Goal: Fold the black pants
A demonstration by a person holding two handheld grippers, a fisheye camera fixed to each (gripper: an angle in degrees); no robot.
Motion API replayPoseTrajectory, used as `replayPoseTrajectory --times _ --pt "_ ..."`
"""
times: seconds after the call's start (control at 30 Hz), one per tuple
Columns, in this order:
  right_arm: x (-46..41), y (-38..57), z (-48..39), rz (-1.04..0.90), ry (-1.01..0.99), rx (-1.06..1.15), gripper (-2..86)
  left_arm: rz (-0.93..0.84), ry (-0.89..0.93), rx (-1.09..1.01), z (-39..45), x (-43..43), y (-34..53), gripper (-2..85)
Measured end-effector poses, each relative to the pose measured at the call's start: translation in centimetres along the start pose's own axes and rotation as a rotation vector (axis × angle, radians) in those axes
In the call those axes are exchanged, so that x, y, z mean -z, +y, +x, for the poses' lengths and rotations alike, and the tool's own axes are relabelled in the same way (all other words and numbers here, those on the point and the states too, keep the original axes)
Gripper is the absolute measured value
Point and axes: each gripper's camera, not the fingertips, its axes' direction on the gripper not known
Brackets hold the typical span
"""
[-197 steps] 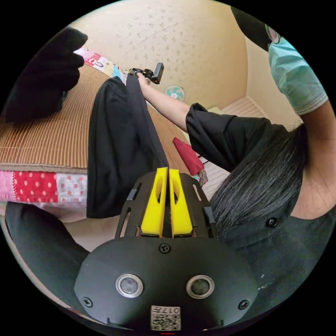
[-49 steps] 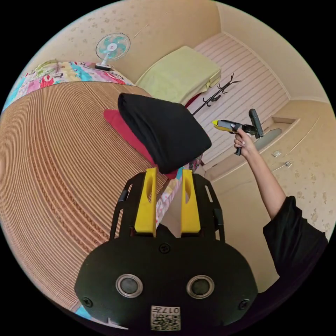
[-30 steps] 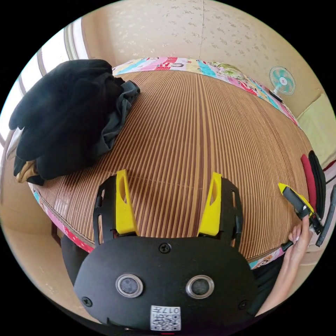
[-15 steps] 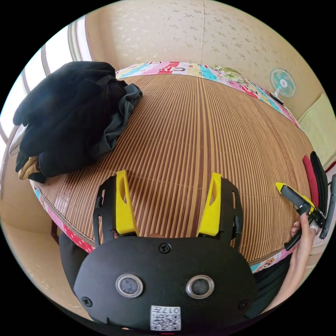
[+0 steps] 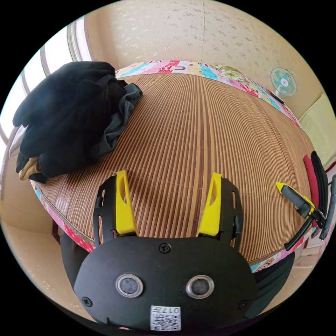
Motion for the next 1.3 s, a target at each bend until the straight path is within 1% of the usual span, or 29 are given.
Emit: replayPoseTrajectory --times 1.3 --pt "-1.7 2.7 7.0 -0.024 0.016 0.006 35.3 -0.001 -0.009 0.001 -3.5 3.2 -0.9 30.5"
